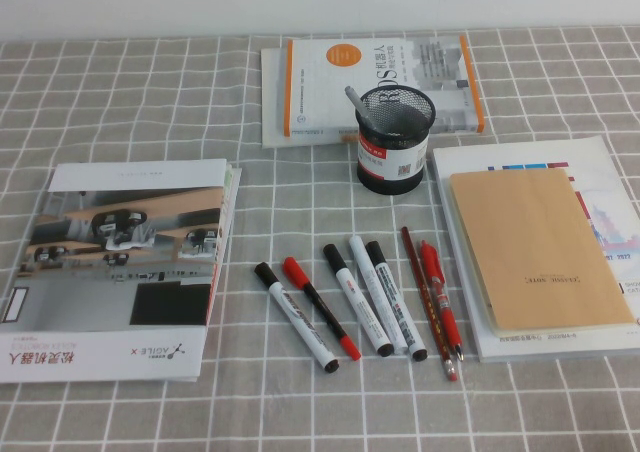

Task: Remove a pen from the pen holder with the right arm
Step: 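Take a marker out of the pen holder and lay it on the table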

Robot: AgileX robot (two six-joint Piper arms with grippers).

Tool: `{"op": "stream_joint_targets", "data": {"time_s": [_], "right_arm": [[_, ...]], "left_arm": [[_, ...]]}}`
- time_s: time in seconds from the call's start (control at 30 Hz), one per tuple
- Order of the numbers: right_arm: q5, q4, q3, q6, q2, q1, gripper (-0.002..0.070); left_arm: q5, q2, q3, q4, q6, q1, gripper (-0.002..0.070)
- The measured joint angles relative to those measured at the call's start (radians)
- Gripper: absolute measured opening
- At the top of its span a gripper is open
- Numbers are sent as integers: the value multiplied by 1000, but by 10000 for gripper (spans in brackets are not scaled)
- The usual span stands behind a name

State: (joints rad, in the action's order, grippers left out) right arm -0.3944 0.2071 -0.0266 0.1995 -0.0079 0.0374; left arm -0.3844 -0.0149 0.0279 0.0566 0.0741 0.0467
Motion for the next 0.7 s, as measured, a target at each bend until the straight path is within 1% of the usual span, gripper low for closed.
{"op": "stream_joint_targets", "data": {"time_s": [0.7], "right_arm": [[0, 30, 0, 1, 0, 0, -13]], "left_arm": [[0, 0, 0, 0, 0, 0, -5]]}}
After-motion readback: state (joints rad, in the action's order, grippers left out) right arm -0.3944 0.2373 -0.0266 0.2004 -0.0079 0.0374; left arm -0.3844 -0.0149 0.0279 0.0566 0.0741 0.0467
